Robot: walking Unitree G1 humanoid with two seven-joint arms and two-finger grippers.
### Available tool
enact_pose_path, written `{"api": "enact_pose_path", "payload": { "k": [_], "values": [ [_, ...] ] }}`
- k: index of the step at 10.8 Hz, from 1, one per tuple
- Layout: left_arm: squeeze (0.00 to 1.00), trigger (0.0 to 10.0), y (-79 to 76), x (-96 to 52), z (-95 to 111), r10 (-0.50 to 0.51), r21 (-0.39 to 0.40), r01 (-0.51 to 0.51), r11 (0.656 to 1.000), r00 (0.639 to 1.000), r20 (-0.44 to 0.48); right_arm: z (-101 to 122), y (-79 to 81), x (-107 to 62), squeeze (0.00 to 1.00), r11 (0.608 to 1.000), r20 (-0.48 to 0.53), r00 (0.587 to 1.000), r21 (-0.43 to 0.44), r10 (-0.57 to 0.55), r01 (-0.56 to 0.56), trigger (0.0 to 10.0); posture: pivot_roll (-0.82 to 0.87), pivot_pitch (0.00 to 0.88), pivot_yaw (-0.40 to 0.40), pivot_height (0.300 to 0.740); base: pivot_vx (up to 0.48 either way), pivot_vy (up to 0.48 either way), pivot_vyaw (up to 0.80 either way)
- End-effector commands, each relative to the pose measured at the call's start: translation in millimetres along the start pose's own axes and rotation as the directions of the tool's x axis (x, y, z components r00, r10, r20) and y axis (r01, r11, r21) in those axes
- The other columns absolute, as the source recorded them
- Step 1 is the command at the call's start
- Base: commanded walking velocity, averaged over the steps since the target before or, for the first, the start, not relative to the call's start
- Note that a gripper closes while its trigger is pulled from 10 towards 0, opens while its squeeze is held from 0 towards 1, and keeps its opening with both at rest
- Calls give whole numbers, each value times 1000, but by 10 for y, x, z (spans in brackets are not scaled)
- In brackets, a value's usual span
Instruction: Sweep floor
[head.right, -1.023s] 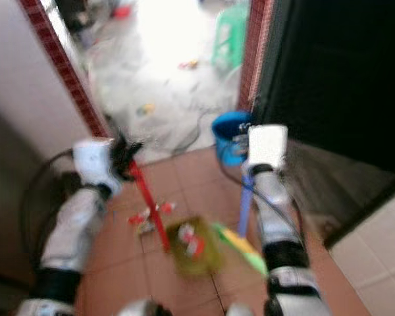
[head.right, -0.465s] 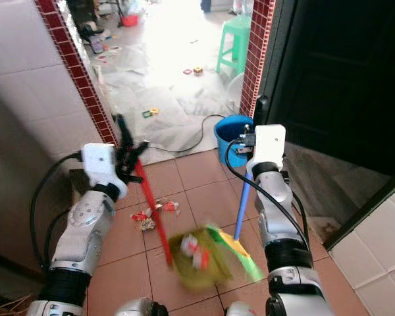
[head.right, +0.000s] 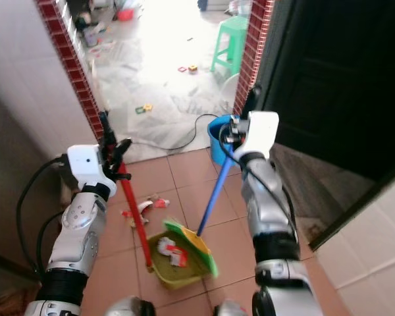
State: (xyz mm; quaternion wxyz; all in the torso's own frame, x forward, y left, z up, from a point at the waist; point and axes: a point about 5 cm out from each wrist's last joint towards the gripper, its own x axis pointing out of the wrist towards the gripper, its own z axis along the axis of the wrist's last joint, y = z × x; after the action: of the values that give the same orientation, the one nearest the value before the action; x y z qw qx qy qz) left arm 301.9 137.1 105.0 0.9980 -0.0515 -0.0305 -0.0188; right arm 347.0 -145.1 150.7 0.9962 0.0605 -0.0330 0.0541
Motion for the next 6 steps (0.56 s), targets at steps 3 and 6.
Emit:
{"api": "enact_pose_path", "payload": {
  "k": [3,6],
  "values": [
    [0,10000,-33,-18,75,-6,37,3,999,997,75,110,52,56,0,1000,13,999,7,30,-30,10000,-56,0,-46,740,0,0,0],
    [0,10000,-12,53,188,-55,49,50,998,992,109,221,-43,-10,0,984,131,991,-170,-21,43,10000,-75,0,4,740,0,0,0]
  ]
}}
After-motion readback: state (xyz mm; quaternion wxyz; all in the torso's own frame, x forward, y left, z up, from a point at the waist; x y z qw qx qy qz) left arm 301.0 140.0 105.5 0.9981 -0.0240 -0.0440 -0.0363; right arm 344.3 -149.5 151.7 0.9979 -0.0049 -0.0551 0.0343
